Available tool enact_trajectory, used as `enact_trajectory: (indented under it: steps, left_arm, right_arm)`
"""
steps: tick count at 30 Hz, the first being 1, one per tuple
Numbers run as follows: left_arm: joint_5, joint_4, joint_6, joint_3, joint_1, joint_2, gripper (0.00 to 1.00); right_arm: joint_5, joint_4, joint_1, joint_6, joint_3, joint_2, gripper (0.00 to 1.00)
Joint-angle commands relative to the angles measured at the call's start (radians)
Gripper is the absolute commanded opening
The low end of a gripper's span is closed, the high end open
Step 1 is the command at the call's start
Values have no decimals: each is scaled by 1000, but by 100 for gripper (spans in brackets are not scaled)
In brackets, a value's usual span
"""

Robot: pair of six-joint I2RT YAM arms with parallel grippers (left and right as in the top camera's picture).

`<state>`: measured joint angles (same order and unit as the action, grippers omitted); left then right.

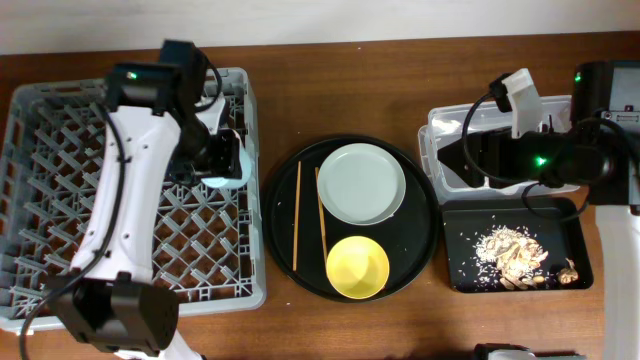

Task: Sort waste into correct bins and load items into the dishwasher rack
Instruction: 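Place the blue cup upside down in the dish rack beside the pink cup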

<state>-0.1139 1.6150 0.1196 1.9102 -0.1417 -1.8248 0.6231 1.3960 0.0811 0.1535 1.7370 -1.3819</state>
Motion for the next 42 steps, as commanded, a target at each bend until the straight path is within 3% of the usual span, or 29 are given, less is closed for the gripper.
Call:
enact_trajectory:
  steps: [1,6,16,21,24,27,31,34,39,42]
  left_arm:
    - [78,-68,62,-129,1,13,35]
    - [99,-179,94,-227,1,13,35]
    - [137,-183,120,-234,0,13,36]
    - [137,-199,120,-268,0,11,51]
    - [137,-211,120,-275,1,11,75]
    - [132,-224,120,-268,1,12,85]
    - [128,-208,119,-210,0,23,86]
    - [55,-194,119,-162,-9,57,80]
    - [-21,-189,119,-158,-162,155,77]
    - [-21,-192,119,-158,-327,171,77]
  right_arm:
    - [-37,7,5,0,0,-7,70]
    - [-38,27,5,26,0,-7,70]
    - [-60,44,5,27,0,-7,70]
    - [-60,49,5,34,0,-7,70]
    - [-60,49,5,35,0,-7,70]
    - [-84,52,5,52,0,-7,73]
    - [-142,55,5,52,0,-7,80]
    - [-187,55,5,51,0,-7,98]
    - [-482,37,6,-152,0,-22,99]
    - [-570,37,5,-177,0,-35,99]
